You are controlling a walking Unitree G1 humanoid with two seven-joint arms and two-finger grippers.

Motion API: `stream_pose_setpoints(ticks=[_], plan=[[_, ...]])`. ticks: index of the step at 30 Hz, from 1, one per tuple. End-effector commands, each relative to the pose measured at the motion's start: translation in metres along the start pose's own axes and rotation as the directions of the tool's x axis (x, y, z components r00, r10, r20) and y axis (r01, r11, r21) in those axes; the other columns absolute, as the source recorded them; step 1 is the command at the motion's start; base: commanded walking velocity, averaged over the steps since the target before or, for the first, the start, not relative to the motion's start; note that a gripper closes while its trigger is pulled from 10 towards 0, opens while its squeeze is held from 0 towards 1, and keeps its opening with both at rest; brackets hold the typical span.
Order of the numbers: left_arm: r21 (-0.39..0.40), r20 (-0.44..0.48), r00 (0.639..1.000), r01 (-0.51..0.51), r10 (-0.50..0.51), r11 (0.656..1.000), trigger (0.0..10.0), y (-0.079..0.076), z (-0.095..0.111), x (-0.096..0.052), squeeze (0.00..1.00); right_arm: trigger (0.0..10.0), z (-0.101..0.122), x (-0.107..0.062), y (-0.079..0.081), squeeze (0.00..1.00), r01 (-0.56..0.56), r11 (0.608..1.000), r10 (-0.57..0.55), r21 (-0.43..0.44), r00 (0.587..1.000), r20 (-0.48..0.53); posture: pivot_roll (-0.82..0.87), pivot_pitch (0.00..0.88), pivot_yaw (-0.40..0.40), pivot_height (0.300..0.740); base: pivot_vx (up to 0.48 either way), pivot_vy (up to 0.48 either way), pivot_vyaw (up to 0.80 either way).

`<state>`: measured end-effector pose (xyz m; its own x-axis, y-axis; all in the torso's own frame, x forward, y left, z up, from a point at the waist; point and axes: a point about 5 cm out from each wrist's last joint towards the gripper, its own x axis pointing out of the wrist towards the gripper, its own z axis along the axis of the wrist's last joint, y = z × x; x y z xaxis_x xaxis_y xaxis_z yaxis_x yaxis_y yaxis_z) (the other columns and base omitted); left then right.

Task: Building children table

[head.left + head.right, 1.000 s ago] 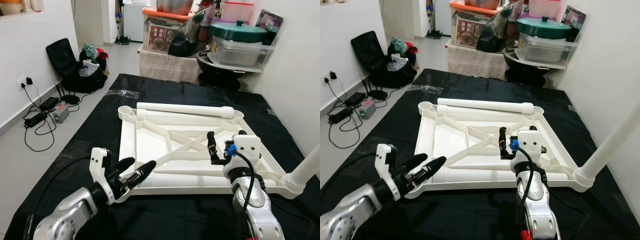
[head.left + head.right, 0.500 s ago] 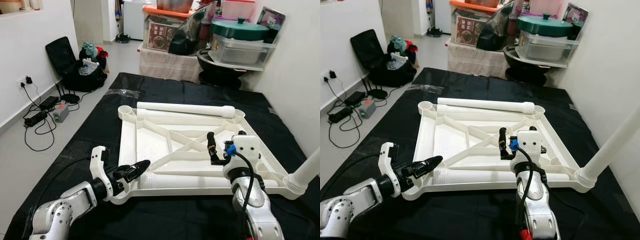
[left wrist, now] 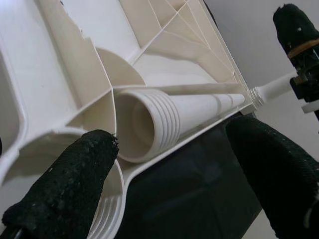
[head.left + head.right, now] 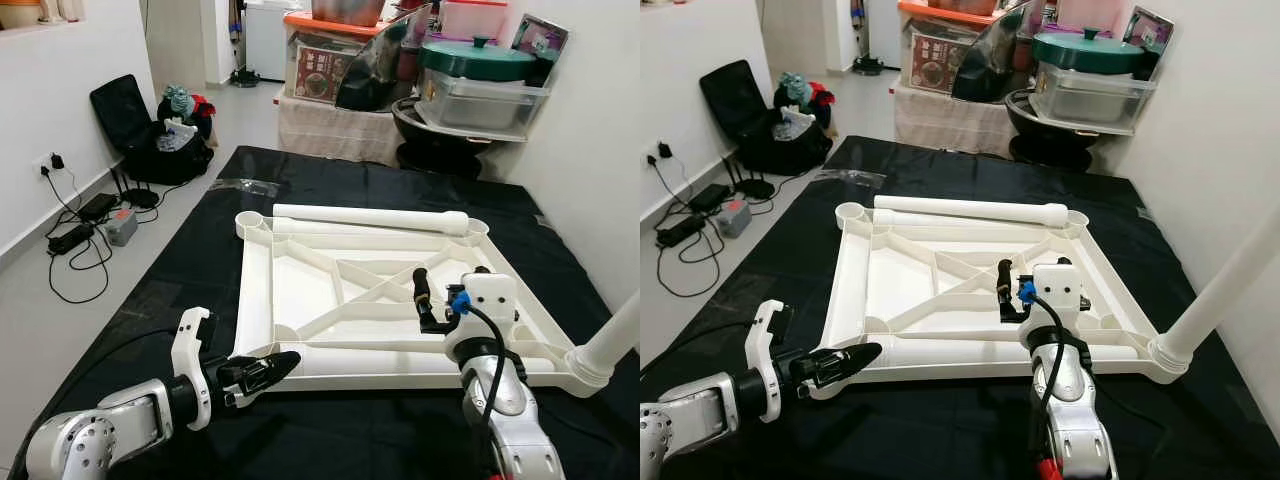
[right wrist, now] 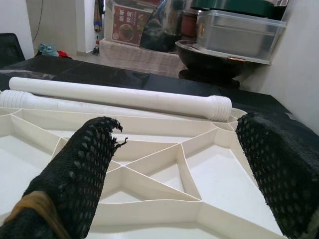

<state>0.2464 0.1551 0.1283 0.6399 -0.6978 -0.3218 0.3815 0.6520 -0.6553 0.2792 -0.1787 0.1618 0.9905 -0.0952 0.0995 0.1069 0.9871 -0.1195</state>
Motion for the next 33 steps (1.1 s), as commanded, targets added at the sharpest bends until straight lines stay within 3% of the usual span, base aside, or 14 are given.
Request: stream_pose_setpoints(ticks=[1, 8, 23, 26, 28, 33], plan=[[-0.022, -0.015, 1.000, -0.001, 0.001, 1.000, 10.0, 0.000, -0.002, 0.002, 0.00, 10.0, -0.002, 0.002, -0.001, 0.00, 0.007, 1.000, -0.007, -0.002, 1.000, -0.008, 0.07, 0.000, -0.111, 0.740, 0.000, 0.000, 0.00], [-0.084, 0.046, 0.998, 0.049, -0.045, 0.995, 10.0, -0.002, 0.023, 0.015, 0.00, 10.0, -0.003, 0.001, -0.007, 0.00, 0.021, 1.000, -0.022, -0.012, 1.000, -0.010, 0.05, 0.000, -0.093, 0.740, 0.000, 0.000, 0.00], [-0.160, -0.006, 1.000, 0.028, -0.029, 0.987, 10.0, -0.001, 0.021, 0.022, 0.00, 10.0, -0.006, -0.002, -0.008, 0.00, 0.027, 1.000, -0.027, -0.012, 0.999, -0.028, 0.03, 0.000, -0.083, 0.740, 0.000, 0.000, 0.00], [-0.183, -0.064, 0.998, -0.010, -0.002, 0.983, 10.0, 0.002, 0.016, 0.026, 0.00, 10.0, -0.008, -0.002, -0.006, 0.00, 0.011, 1.000, -0.012, -0.017, 0.999, -0.038, 0.03, 0.000, -0.087, 0.740, 0.000, 0.000, 0.00], [-0.181, -0.110, 0.994, -0.038, 0.018, 0.983, 10.0, 0.003, 0.014, 0.027, 0.00, 10.0, -0.008, -0.001, -0.007, 0.00, 0.010, 1.000, -0.011, -0.018, 0.999, -0.041, 0.03, 0.000, -0.084, 0.740, 0.000, 0.000, 0.00], [-0.151, -0.119, 0.992, -0.064, 0.046, 0.986, 10.0, 0.003, 0.017, 0.029, 0.00, 10.0, -0.009, -0.001, -0.007, 0.00, 0.014, 1.000, -0.015, -0.020, 0.999, -0.045, 0.03, 0.000, -0.082, 0.740, 0.000, 0.000, 0.00]])
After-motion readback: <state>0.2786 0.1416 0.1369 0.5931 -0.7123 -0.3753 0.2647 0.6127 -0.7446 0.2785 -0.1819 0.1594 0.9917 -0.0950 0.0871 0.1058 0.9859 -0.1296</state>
